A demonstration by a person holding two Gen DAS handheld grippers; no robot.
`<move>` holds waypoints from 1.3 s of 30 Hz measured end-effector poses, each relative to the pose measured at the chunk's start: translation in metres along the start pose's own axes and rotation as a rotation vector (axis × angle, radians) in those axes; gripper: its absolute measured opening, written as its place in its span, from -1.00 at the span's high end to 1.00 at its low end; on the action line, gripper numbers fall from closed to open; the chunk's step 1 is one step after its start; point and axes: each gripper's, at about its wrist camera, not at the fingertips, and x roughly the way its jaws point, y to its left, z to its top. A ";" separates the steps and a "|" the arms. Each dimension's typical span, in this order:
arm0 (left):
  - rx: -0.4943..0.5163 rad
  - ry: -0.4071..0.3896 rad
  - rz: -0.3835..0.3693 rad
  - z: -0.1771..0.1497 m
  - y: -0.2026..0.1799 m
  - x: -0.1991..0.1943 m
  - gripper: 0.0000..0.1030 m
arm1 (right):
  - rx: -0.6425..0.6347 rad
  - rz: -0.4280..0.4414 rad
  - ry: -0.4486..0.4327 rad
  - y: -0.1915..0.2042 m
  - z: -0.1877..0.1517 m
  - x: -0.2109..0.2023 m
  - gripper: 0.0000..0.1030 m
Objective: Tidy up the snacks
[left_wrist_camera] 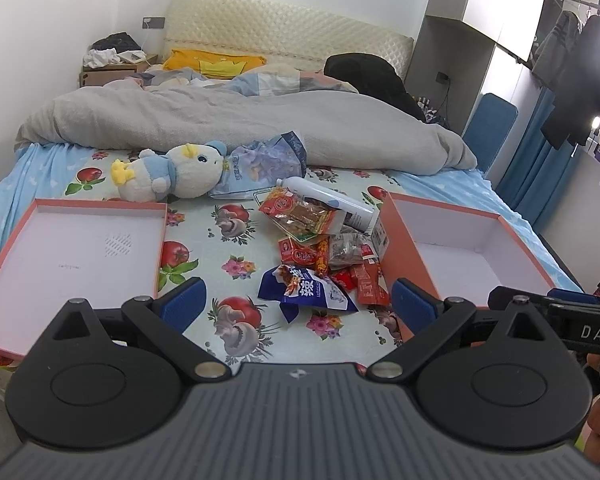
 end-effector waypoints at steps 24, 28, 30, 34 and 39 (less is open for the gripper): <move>-0.019 0.012 0.012 -0.006 0.007 0.007 -0.96 | -0.017 -0.015 -0.007 0.001 -0.009 0.006 -1.00; -0.009 0.037 0.009 -0.006 0.002 0.018 -0.96 | 0.017 -0.010 0.015 -0.008 -0.010 0.012 -1.00; -0.009 0.049 0.002 -0.007 0.001 0.025 -0.96 | 0.026 -0.001 0.026 -0.010 -0.011 0.015 -1.00; -0.012 0.080 -0.001 -0.009 0.003 0.038 -0.96 | 0.050 0.044 0.026 -0.013 -0.015 0.017 -0.98; -0.046 0.125 0.021 -0.012 0.012 0.055 -0.96 | 0.055 0.031 0.024 -0.015 -0.016 0.022 -0.97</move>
